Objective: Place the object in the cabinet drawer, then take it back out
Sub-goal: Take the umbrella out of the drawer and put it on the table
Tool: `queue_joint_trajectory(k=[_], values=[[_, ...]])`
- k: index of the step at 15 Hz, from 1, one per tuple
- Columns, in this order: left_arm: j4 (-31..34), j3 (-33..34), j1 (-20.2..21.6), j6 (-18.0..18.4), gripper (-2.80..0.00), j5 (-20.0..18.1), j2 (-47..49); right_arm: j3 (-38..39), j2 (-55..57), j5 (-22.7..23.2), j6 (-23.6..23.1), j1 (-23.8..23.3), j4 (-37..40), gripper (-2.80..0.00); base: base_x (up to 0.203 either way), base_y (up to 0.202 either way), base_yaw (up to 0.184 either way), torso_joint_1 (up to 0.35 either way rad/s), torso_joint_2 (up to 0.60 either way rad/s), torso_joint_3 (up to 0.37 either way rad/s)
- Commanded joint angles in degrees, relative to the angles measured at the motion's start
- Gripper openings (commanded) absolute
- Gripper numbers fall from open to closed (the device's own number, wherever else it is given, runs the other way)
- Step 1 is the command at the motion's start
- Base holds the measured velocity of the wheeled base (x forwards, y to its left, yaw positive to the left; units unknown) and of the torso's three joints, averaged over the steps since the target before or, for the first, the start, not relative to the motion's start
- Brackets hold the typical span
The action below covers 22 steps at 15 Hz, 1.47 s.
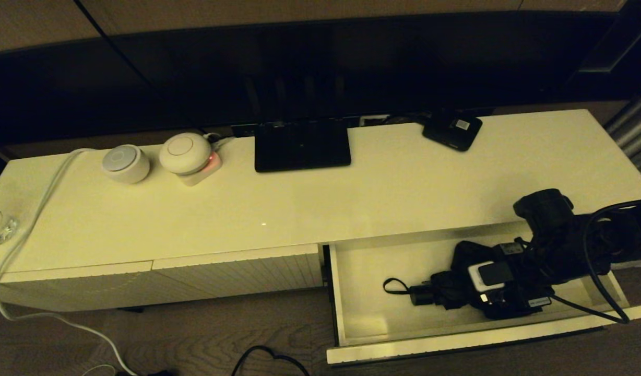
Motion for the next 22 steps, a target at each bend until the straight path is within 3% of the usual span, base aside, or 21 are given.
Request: queue_joint_trajectory(k=[1, 13, 16, 22], values=[[0.0, 0.2, 0.0, 0.0, -2.80, 0.0, 0.0, 1.5, -4.1, 0.0, -0.6, -0.1, 0.1, -2.80, 0.000, 0.000, 0.000, 0.000, 0.00, 0.000], [0.0, 0.2, 0.0, 0.0, -2.80, 0.0, 0.0, 5.5, -23.8, -0.1, 1.3, -0.8, -3.8, -2.80, 0.000, 0.000, 0.000, 0.000, 0.00, 0.000], [0.0, 0.2, 0.0, 0.0, -2.80, 0.0, 0.0, 5.8, -28.3, -0.3, 5.3, -0.8, -5.2, -2.80, 0.000, 0.000, 0.000, 0.000, 0.00, 0.000], [0.0, 0.2, 0.0, 0.0, -2.80, 0.0, 0.0, 2.7, -28.1, 0.0, 6.3, -2.1, -11.9, -2.80, 0.000, 0.000, 0.000, 0.000, 0.00, 0.000]])
